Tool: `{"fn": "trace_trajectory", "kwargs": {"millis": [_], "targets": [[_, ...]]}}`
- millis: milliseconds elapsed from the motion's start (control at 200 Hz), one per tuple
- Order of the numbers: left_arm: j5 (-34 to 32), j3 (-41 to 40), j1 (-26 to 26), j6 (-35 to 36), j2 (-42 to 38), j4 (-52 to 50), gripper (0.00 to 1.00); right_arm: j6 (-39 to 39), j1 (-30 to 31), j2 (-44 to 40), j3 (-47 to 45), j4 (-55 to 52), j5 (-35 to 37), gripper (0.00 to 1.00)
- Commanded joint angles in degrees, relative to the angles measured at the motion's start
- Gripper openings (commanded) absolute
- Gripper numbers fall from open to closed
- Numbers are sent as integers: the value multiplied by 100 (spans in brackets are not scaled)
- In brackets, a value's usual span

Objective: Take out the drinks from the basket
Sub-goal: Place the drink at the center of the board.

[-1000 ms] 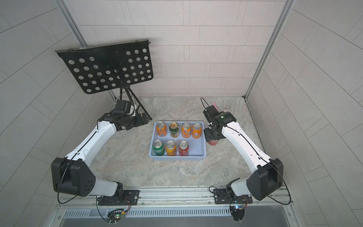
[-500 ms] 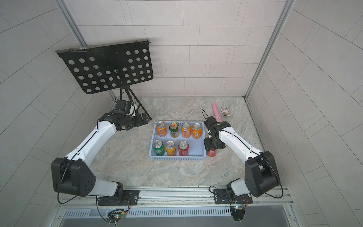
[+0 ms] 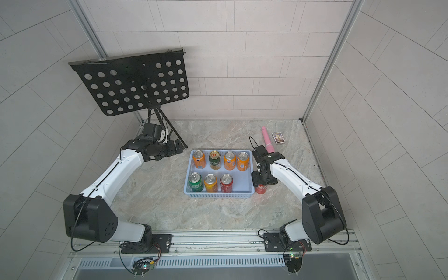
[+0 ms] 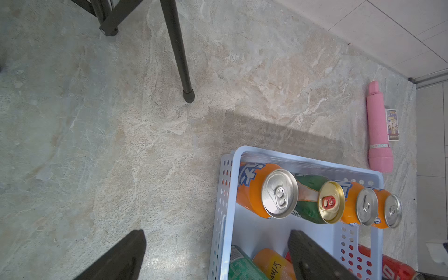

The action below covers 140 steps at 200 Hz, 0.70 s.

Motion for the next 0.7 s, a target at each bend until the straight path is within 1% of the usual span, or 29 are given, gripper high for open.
{"fn": "trace_trajectory", "kwargs": {"millis": [0, 50, 285, 435, 605, 695], "targets": [[-21, -35, 9, 97, -76, -91, 100, 29, 51, -178, 39, -85, 25, 78], [10, -49, 4, 89, -67, -80, 100, 22, 46, -223, 87, -161, 37, 83], [40, -38, 8, 95, -63, -90, 100, -37, 49, -289, 272, -346, 141, 95], [39, -32, 5, 102, -62, -91, 100, -52, 42, -411, 511, -515, 324, 95], [81, -30, 5, 106, -40, -91, 100, -84, -36, -733, 1041, -750, 651, 95], [111, -29, 10, 105, -16, -100, 100, -161, -55, -817, 1365, -801, 620, 95]]}}
